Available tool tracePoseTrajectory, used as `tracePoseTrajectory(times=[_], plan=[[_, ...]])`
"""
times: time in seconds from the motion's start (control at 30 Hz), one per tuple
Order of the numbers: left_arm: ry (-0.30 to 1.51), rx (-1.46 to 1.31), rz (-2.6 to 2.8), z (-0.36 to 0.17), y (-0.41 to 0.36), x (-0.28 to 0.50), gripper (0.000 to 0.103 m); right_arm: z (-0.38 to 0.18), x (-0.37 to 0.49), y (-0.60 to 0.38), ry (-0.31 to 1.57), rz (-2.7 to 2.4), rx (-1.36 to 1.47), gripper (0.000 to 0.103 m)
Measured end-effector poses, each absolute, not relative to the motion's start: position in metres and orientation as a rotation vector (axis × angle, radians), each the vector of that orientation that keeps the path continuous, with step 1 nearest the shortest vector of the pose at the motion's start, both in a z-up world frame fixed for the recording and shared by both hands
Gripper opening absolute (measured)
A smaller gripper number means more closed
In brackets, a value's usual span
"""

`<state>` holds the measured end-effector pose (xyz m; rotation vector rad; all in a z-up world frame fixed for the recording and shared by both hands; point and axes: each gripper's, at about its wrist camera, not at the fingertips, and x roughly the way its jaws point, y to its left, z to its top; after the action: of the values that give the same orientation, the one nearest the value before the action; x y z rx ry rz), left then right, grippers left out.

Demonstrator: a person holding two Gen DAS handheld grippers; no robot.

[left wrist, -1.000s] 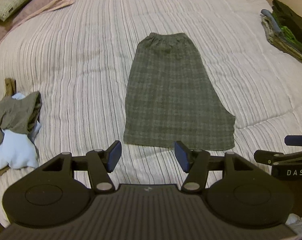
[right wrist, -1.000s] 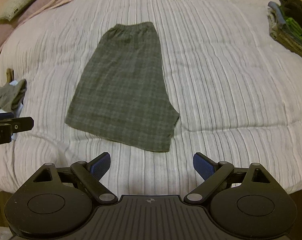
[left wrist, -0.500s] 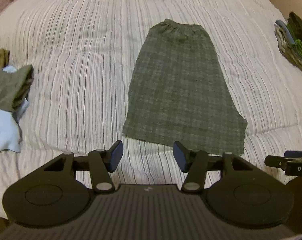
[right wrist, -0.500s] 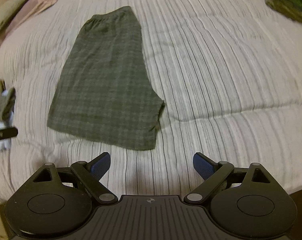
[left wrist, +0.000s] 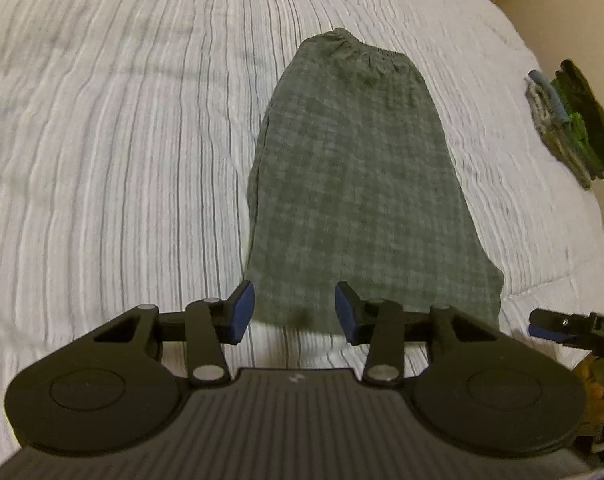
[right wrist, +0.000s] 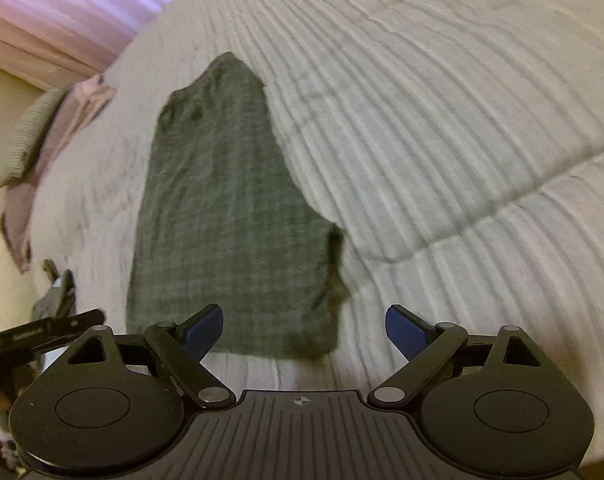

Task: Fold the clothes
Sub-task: 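Grasp the shorts waistband end with the left gripper while the right gripper grasps the hem end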

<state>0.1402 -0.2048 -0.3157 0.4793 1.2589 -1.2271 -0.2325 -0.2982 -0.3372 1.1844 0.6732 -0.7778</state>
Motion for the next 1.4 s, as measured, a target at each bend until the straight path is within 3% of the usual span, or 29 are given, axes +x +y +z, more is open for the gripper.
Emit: tracePoseTrajectory(times=[0.2,0.23,0.27,0.7,0.83,0.93,1.03,1.17,1.4], plan=[[1.325,0.411,-1.275,-0.346,-0.211,0.170,0.041,-0.378,-0.231,-0.309,0.582,-0.748,1.283,0.089],[1.341,0.402,-1.283,-0.351,-0.212,0.174,0.041,-0.383,-0.233,-0.310,0.571,-0.742,1.300,0.076],[1.357,0.393,-1.291,-0.357,-0.212,0.178,0.041,-0.388,-0.234,-0.312,0.560,-0.734,1.316,0.071],[1.561,0.051,-1.390,-0.415,-0.230,0.207,0.041,-0.407,-0.241,-0.315,0.417,-0.666,1.405,0.071],[1.604,0.024,-1.412,-0.423,-0.226,0.214,0.032,-0.411,-0.240,-0.318,0.393,-0.625,1.429,0.069],[1.622,0.055,-1.435,-0.424,-0.219,0.212,0.025,-0.412,-0.237,-0.317,0.435,-0.581,1.423,0.046],[1.620,0.087,-1.432,-0.426,-0.213,0.211,0.010,-0.415,-0.238,-0.315,0.463,-0.573,1.435,0.013],[1.615,0.046,-1.429,-0.422,-0.207,0.213,0.006,-0.405,-0.244,-0.317,0.450,-0.575,1.446,0.008],[1.549,0.000,-1.475,-0.390,-0.186,0.204,0.005,-0.360,-0.263,-0.318,0.429,-0.538,1.390,0.007]])
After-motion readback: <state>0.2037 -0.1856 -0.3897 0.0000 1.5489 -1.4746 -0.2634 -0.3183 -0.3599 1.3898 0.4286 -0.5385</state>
